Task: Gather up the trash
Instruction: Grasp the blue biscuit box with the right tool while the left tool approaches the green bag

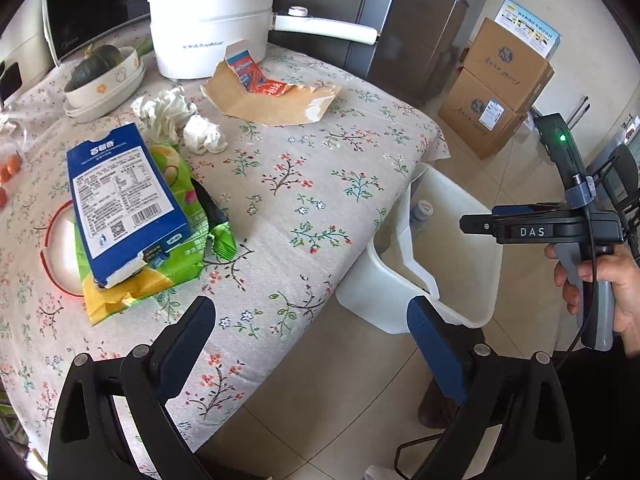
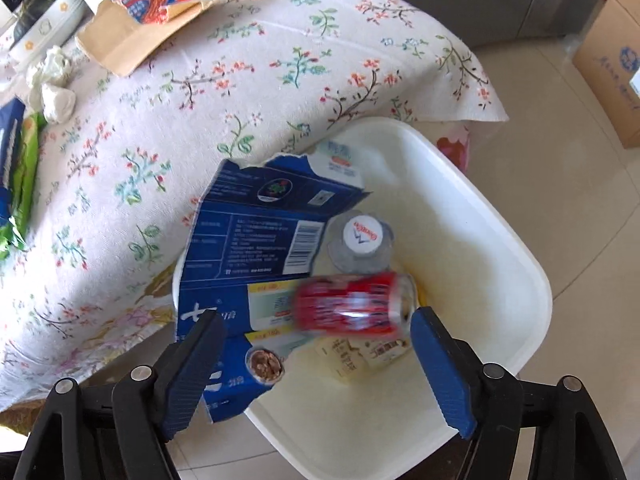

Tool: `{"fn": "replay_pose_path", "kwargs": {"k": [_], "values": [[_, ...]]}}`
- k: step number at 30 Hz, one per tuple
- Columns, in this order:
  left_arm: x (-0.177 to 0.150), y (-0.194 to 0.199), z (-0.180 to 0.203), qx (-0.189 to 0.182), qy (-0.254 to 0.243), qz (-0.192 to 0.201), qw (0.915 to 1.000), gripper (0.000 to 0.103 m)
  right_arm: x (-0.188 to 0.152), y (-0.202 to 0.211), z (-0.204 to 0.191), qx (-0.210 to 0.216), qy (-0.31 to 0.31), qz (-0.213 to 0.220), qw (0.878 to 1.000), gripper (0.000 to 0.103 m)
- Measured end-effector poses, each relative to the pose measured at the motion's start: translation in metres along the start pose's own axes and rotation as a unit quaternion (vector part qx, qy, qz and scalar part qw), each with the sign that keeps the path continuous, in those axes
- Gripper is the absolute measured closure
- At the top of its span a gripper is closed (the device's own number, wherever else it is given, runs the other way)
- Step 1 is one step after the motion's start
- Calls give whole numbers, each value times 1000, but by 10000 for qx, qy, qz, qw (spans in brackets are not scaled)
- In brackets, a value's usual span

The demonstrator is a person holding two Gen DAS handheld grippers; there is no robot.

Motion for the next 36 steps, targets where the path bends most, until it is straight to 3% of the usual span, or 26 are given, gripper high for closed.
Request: {"fn": "replay_pose_path", "kwargs": {"k": [14, 22, 29, 36], "values": [[1, 23, -58, 209, 758, 185, 9967, 4, 4, 27, -18, 115, 107, 257, 9995, 20], [-4, 36, -122, 419, 1687, 216, 9845, 4, 20, 37, -42, 255, 129, 425, 9987, 19], [-24, 45, -168, 626, 2177, 152, 9739, 4, 38, 40, -91, 481, 344, 545, 9968, 19], [-52, 54, -207, 876, 2377, 94, 9673, 4, 48, 35, -170, 771, 902, 690, 9905, 15]]}}
Point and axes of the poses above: each gripper's, at about its wrist camera, not at the fingertips, and y roughly against the way its jaws point, z to its right, x to its top, the point moved 10 cm from there along -y, roughly the way its jaws point, and after that the axes turned 2 degrees about -z, right-handed, at the moved point
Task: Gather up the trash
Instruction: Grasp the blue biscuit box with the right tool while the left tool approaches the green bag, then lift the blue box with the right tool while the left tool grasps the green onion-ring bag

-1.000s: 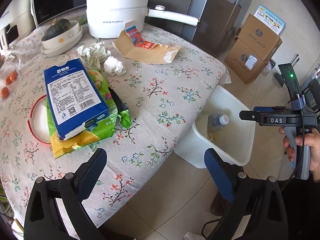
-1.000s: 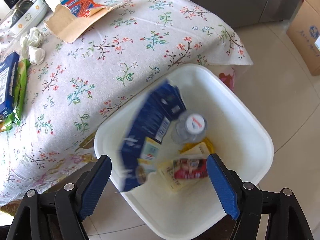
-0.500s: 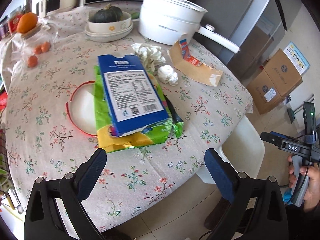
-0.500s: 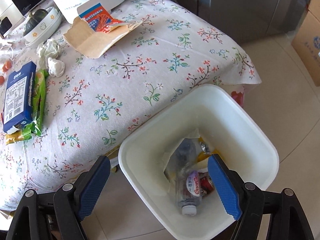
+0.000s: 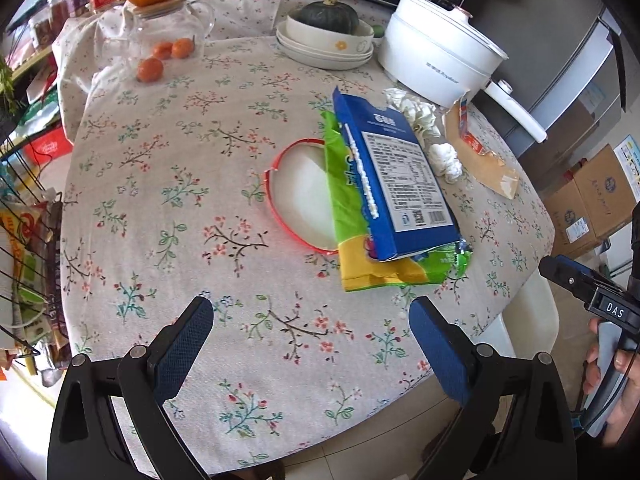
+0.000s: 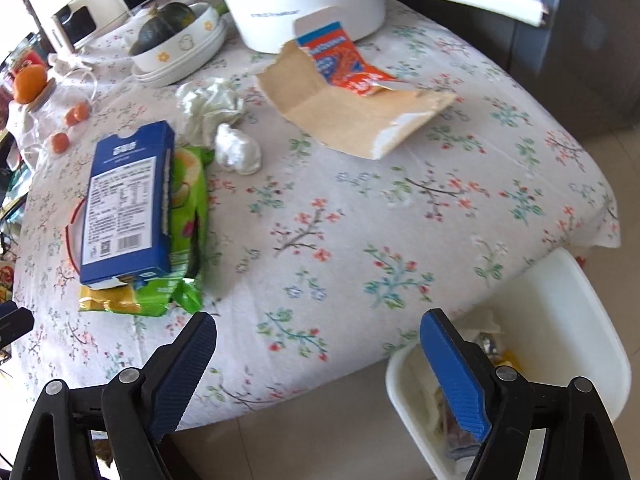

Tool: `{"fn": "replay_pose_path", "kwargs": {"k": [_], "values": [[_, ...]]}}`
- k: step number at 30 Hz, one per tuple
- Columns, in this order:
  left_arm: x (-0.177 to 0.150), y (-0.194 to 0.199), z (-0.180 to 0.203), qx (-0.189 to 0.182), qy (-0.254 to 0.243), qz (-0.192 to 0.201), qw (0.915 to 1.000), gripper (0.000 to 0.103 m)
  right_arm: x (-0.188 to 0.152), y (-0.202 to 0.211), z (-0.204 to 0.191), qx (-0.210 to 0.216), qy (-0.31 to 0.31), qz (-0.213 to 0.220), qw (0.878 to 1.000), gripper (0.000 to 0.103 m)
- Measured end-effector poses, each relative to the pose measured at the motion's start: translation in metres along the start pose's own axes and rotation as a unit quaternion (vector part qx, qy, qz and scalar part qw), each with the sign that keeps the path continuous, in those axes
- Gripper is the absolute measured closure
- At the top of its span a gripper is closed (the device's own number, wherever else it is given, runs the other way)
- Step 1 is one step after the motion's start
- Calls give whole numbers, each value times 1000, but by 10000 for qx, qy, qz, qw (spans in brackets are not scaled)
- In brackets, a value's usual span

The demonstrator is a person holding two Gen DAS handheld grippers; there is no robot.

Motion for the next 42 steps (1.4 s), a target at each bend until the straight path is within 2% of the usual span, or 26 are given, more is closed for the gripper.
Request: {"fn": "replay_pose_path", "kwargs": {"k": [2, 9, 15, 22, 28, 32, 37, 42], "values": [[-1, 1, -13, 77, 33, 14, 10000, 4, 3, -7, -25, 109, 202, 26, 9997, 11], [-2, 8, -49, 201, 153, 74, 9997, 4, 14, -38, -106, 573, 710, 95, 9958, 8], [1, 13, -59, 119, 263, 102, 9995, 4, 24, -65, -146, 672, 958, 153, 9930, 5], [1, 13, -59, 84, 241, 83, 9996, 3, 27, -88, -163, 615, 1061, 110, 9924, 3], [1, 12, -59, 106, 237, 64, 9996, 3, 23, -105, -163, 319, 1173, 9, 9926, 3], [0, 12, -58, 112, 225, 62, 9997, 4, 22, -106, -158, 225, 1155, 22, 9930, 10], [3, 9, -47, 10, 157, 21, 9999, 4, 25, -86, -156, 325, 1152, 209, 9926, 11], [10, 5, -26, -329, 139, 33, 9994, 4, 30, -53, -138, 284, 1114, 500, 9921, 11]]}}
Point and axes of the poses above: each gripper's, at about its wrist camera, not at the fingertips, and y roughly against the way its jaws point, z to its right, x to its top, the point moved 10 cm from there along -y, roughly the way its jaws point, and after that the axes turned 2 degrees about -z, right-handed, at the moved point
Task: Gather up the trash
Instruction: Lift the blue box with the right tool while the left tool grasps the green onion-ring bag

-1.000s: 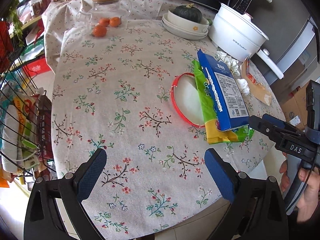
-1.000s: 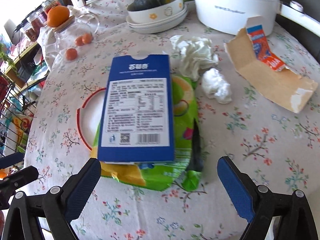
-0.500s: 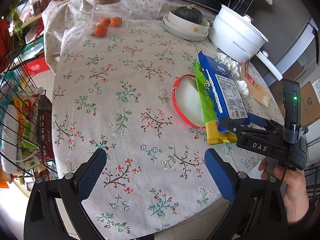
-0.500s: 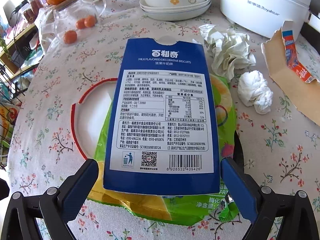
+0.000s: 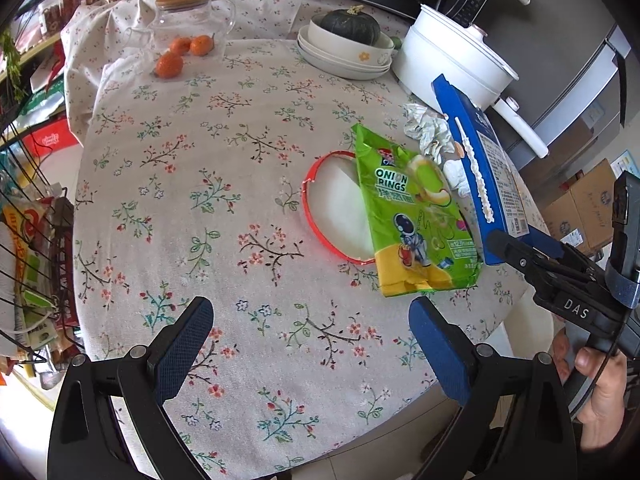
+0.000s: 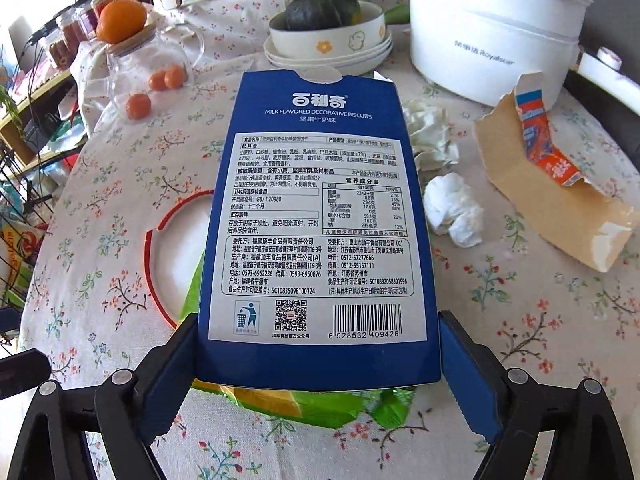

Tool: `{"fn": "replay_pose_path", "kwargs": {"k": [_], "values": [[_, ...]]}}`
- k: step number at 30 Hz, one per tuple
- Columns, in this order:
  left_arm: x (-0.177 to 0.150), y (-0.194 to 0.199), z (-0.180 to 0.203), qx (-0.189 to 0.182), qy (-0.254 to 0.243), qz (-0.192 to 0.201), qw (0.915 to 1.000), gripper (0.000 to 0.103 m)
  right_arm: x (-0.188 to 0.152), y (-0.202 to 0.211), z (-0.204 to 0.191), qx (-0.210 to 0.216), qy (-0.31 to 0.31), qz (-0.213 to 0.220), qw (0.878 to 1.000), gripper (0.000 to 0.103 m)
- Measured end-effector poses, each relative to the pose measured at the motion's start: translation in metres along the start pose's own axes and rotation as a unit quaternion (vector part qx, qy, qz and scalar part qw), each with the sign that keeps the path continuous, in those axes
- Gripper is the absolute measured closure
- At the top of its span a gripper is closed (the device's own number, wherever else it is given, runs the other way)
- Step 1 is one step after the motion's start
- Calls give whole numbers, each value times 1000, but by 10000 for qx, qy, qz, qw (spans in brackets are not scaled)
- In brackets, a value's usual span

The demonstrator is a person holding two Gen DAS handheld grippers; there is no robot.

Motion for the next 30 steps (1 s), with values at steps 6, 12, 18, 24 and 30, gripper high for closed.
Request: {"fn": "replay_pose_path", "kwargs": {"k": [6, 12, 18, 24, 30], "values": [[1, -20, 37, -728, 207, -285, 9967, 11, -7, 35, 40, -110, -313, 85, 9994, 11], [-3, -53, 62, -751, 214, -542, 9955, 30, -24, 59, 86, -365, -504, 82, 9980, 11], [-1, -72, 68, -917, 513, -576, 9928, 49, -48, 73, 124, -580, -638, -43, 9963, 11], [-2, -79, 75, -1010, 530, -525, 9921, 80, -66, 86, 150, -713, -752, -75, 9946, 11], [3, -58, 93, -1334, 231, -256, 9905, 96, -78, 94, 163, -753, -842, -101, 9935, 11]]}}
Point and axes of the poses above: each gripper's, at about its wrist camera, not at the fingertips, and y roughly against the way its jaws point, z to its right, x to its top, the point moved 10 cm from there along -y, roughly the way its jaws point, and after that the axes turned 2 degrees about -z, right-handed, at the moved point
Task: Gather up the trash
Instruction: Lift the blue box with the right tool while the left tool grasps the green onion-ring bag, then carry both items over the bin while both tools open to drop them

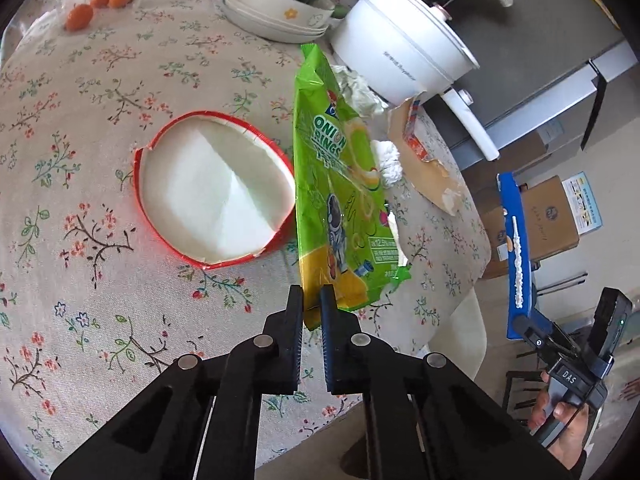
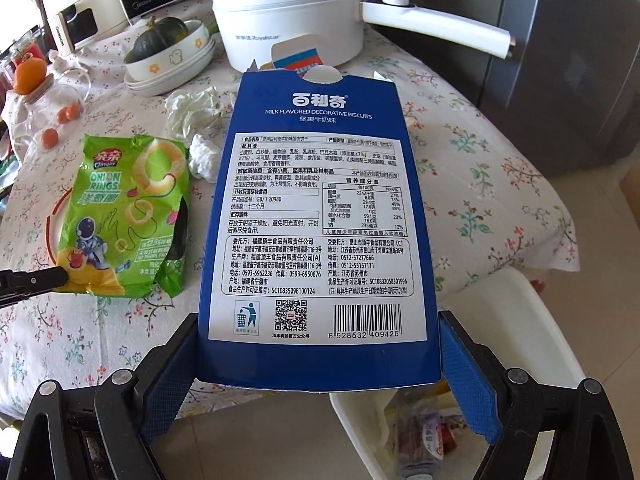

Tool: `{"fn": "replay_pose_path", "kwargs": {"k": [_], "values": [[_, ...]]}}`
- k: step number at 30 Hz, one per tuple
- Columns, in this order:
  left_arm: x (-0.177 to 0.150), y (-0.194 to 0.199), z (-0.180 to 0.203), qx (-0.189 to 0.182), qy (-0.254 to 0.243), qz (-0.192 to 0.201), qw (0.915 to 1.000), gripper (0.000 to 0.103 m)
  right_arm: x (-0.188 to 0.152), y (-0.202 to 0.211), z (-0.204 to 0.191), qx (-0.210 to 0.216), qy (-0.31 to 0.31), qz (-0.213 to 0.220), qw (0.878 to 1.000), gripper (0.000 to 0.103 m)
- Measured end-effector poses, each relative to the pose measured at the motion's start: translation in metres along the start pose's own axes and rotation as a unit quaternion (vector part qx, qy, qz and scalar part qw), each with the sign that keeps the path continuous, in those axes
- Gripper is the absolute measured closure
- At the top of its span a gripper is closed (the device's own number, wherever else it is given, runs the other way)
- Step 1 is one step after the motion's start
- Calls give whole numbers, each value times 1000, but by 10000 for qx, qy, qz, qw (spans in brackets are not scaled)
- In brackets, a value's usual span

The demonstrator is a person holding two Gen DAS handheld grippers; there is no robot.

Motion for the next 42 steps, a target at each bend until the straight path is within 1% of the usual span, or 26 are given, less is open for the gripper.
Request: {"fn": "replay_pose_path", "kwargs": {"k": [3, 10, 12, 17, 19, 22, 25, 34, 38, 42], "values": [[1, 14, 22, -159, -327, 177, 9992, 100, -3, 5, 7, -24, -24, 15, 10000, 11], [4, 54, 62, -395, -785, 700, 9937, 102, -10, 16, 29, -71, -195, 32, 9998, 11], [2, 64, 74, -528, -900, 755, 9917, 102, -11, 19, 34, -61, -251, 48, 9997, 11], [-10, 77, 112, -900, -1292, 745, 9847, 102, -16, 28, 47, -136, -307, 43, 9994, 11], [-20, 75, 128, -1021, -1442, 662, 9820, 102, -21, 30, 54, -155, -306, -6, 9994, 11], [-38, 64, 152, -1153, -1633, 428, 9789, 102, -31, 32, 68, -214, -349, -60, 9991, 11], [-54, 46, 175, -1229, -1824, 166, 9754, 102, -43, 33, 85, -259, -470, -138, 9985, 11], [-100, -16, 240, -1348, -2403, -530, 9598, 102, -85, 39, 138, -448, -818, -349, 9950, 11], [-122, -49, 259, -1333, -2563, -871, 9534, 102, -101, 43, 159, -523, -948, -417, 9933, 11], [-142, -85, 261, -1198, -2562, -1202, 9516, 102, -113, 44, 179, -592, -1062, -494, 9914, 11]]}}
Point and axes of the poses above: each gripper's, at about its wrist camera, not at the fingertips, and y roughly against the way its jaws point, z to its right, x to its top, the point moved 10 cm from there along -y, roughly the way its jaws point, and after that the axes turned 2 degrees about -z, right-handed, at the moved point
